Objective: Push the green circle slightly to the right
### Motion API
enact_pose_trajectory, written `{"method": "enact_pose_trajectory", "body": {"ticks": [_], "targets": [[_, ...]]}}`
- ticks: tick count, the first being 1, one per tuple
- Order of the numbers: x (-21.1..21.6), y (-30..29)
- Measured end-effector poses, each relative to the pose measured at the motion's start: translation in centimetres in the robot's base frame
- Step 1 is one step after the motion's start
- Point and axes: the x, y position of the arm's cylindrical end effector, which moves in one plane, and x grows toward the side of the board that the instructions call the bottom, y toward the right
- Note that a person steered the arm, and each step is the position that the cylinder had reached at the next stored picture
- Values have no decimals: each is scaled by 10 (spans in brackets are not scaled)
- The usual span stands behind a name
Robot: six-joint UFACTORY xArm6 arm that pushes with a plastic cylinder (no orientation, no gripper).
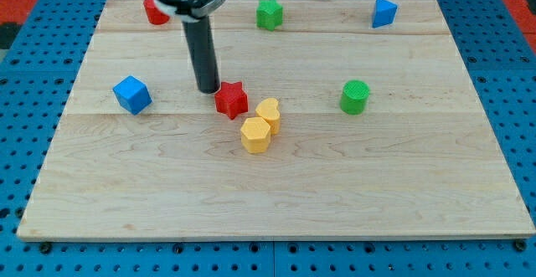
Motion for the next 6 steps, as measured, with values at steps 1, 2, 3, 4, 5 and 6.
{"method": "enact_pose_trajectory", "body": {"ticks": [1, 2, 3, 4, 5, 6], "targets": [[-21, 30], [-6, 78], [12, 174], [20, 206], [12, 192], [-2, 182]]}}
